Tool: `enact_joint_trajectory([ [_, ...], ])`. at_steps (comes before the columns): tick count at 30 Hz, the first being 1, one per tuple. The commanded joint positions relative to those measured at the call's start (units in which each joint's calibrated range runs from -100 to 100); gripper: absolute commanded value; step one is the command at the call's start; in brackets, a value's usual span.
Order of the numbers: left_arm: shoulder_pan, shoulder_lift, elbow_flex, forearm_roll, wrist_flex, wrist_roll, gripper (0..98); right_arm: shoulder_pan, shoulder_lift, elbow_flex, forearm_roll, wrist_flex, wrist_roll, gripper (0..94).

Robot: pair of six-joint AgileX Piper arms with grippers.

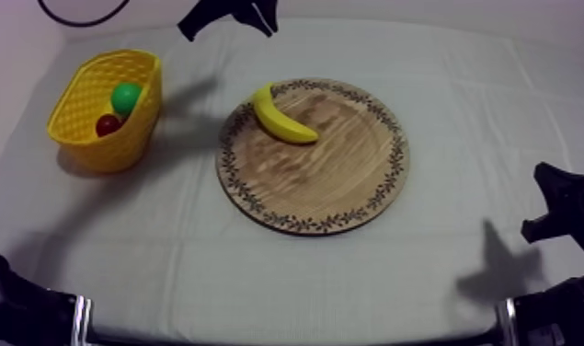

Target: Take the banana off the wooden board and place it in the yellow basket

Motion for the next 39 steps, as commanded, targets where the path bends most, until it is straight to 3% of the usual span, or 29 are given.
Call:
enact_joint_trajectory([
  [1, -0.09, 0.05, -0.55, 0.01, 0.24, 3.64, 0.3, -0.01, 0.0, 0.05, -0.02, -0.03, -0.01, 0.2],
  [6, -0.64, 0.17, -0.28, 0.06, 0.7, 3.92, 1.5, -0.01, 0.0, 0.05, -0.02, -0.03, -0.01, 0.2],
  [8, -0.88, 0.21, 0.18, 0.38, 0.98, 4.2, 7.4, -0.01, 0.0, 0.05, -0.02, -0.03, -0.01, 0.2],
  [16, -1.14, -0.08, 0.78, 1.72, 1.61, 4.47, 52.2, -0.01, 0.0, 0.05, -0.02, -0.03, -0.01, 0.2],
  [22, -1.13, -0.17, 0.96, 2.88, 1.64, 3.98, 75.0, -0.01, 0.0, 0.05, -0.02, -0.03, -0.01, 0.2],
  [26, -1.18, 0.04, 1.08, 3.28, 1.64, 3.99, 80.7, -0.01, 0.0, 0.05, -0.02, -0.03, -0.01, 0.2],
  [32, -1.18, 1.46, 1.69, 3.4, 1.65, 2.98, 79.0, -0.01, 0.0, 0.05, -0.02, -0.03, -0.01, 0.2],
  [39, -1.07, 5.78, 3.91, 3.18, 1.59, 2.29, 84.4, -0.01, 0.0, 0.05, -0.02, -0.03, -0.01, 0.2],
])
